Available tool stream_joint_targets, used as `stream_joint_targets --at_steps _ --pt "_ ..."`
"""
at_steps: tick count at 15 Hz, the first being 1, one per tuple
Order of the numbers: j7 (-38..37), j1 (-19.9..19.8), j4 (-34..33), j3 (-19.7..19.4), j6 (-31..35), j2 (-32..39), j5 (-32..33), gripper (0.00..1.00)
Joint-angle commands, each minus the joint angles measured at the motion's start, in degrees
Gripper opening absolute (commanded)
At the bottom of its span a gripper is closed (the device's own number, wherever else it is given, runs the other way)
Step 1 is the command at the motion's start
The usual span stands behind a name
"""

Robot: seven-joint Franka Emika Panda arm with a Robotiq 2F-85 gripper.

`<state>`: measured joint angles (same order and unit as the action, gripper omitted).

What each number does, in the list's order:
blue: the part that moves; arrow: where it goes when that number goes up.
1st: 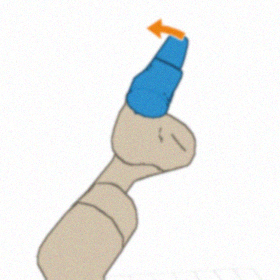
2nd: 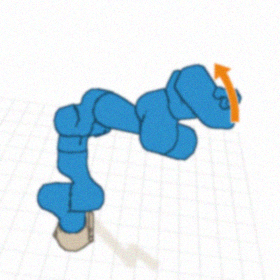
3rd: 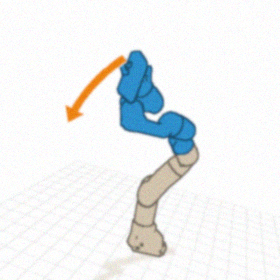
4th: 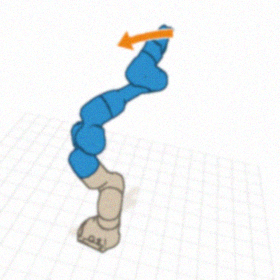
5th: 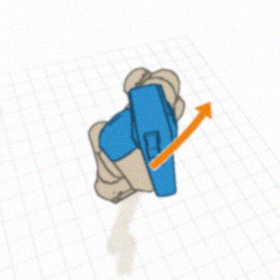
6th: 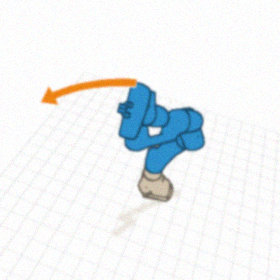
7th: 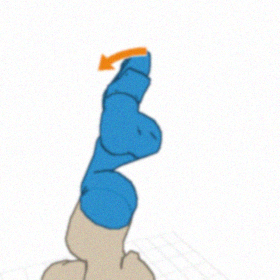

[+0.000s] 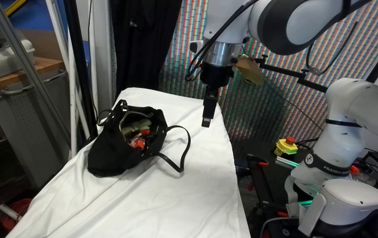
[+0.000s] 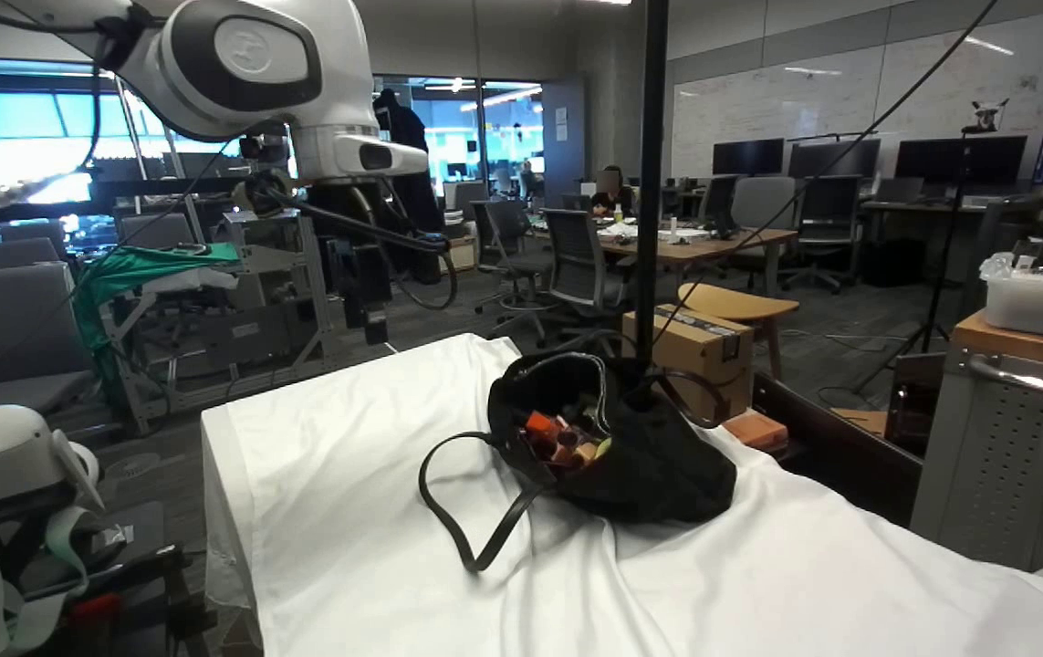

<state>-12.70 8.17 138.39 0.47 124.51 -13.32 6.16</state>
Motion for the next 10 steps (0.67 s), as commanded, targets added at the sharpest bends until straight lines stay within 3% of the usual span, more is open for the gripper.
stream_joint_targets --at_steps 1,6,10 --pt "5.2 -1.2 2.6 1.3 -2.0 -7.5 -3.6 1.00" --pt "11.2 -0.9 3.3 0.5 -2.0 -11.2 -6.4 1.00" --pt "8.6 -1.7 2.1 2.0 -2.0 -8.6 -5.3 1.00"
